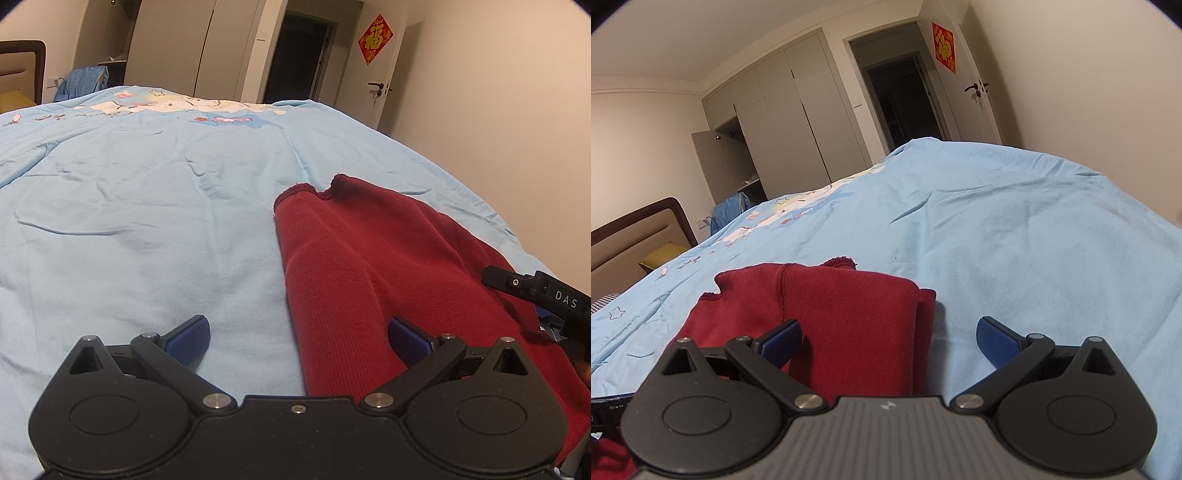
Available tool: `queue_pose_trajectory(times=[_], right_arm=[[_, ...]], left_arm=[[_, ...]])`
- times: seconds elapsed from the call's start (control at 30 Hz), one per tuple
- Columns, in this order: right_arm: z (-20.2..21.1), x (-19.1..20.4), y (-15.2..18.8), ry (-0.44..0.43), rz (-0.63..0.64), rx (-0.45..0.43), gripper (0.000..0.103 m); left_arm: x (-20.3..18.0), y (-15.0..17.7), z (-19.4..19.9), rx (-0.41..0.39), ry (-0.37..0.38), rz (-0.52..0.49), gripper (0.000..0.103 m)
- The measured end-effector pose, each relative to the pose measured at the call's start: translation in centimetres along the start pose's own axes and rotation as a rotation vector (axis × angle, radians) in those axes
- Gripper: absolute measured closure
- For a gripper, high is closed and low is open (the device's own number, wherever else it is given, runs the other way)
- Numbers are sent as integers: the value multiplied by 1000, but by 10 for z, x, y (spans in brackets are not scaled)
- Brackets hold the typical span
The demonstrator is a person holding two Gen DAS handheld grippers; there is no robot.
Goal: Fold small clothes
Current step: 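Move both open grippers over to the loose side edge of the sweater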
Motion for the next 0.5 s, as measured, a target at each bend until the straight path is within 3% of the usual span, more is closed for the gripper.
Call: queue_pose_trajectory(times=[0.5], right_arm=[[11,0,10,-32,-50,-10,39]], left_arm=[[1,1,2,2,8,4,1]])
Point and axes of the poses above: each gripper's, at about its wrist camera, not at the fingertips, and z roughly against the way its jaws point, x to its left, y to its underside, the point moved 2 cm from there along -z, roughly the way its jaws point, and after that the axes turned 1 degree about -x, right-handed, at the moved point
